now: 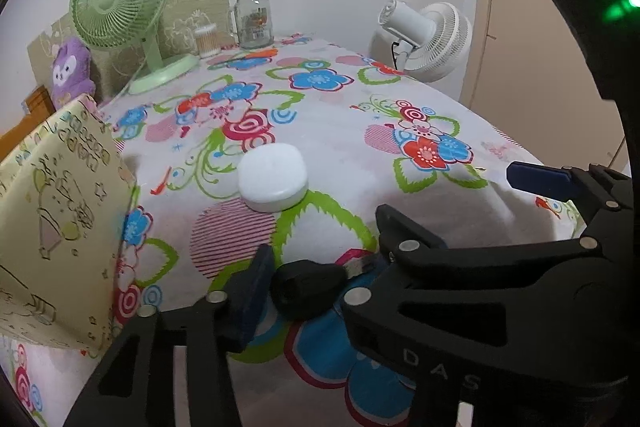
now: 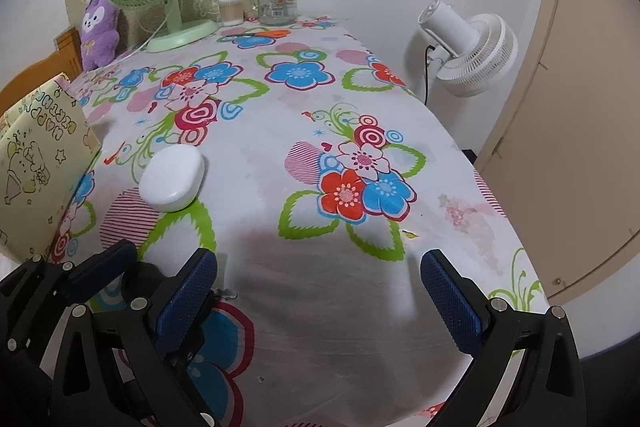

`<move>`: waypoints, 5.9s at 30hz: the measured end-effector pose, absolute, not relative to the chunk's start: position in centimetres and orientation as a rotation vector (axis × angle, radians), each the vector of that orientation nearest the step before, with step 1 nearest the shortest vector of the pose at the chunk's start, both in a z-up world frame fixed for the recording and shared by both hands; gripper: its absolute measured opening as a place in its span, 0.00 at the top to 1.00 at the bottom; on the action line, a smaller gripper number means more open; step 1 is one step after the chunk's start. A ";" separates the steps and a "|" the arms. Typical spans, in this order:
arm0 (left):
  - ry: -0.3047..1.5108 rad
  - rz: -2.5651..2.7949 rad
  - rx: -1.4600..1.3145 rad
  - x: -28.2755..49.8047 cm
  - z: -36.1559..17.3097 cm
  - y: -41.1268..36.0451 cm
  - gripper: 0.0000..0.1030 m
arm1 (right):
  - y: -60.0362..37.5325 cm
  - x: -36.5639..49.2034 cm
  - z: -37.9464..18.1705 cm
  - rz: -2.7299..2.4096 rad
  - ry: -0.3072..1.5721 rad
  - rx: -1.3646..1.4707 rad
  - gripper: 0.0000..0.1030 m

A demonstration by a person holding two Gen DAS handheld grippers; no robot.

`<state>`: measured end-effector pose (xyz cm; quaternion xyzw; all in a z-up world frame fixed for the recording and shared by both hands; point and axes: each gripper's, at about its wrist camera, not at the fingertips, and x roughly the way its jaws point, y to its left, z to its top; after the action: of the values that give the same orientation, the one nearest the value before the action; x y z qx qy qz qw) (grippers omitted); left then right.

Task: Organize rigid objects
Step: 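Close the left tool on the black key object while the right tool approaches the white puck, then close the right tool on the white puck and lift it while the left tool lifts the black key object, then carry the black key object with the left tool while the right tool carries the white puck over the box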

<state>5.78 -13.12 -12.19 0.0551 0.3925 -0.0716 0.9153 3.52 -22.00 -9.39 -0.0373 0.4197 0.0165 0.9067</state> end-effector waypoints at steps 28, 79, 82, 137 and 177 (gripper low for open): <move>0.866 -0.063 0.060 7.6 -11.6 -8.2 0.49 | -16.8 6.3 -8.7 0.192 0.858 -0.136 0.00; 0.842 -0.066 0.031 6.3 -9.5 -9.1 0.50 | -17.3 4.6 -7.0 0.234 0.859 -0.091 0.49; 0.830 -0.069 0.037 5.9 -8.9 -9.2 0.50 | -17.4 4.2 -6.5 0.224 0.850 -0.087 0.49; 0.714 -0.100 0.100 3.8 0.2 -4.6 0.50 | -12.6 1.6 3.2 0.221 0.722 -0.060 0.49; 0.777 0.036 0.018 4.7 -2.3 6.4 0.51 | -1.0 3.8 1.1 0.388 0.788 -0.137 0.49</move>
<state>4.66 6.36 -2.26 0.0085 0.3789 0.0177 0.9252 3.83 -1.03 1.13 -0.0665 0.3811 0.1878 0.9028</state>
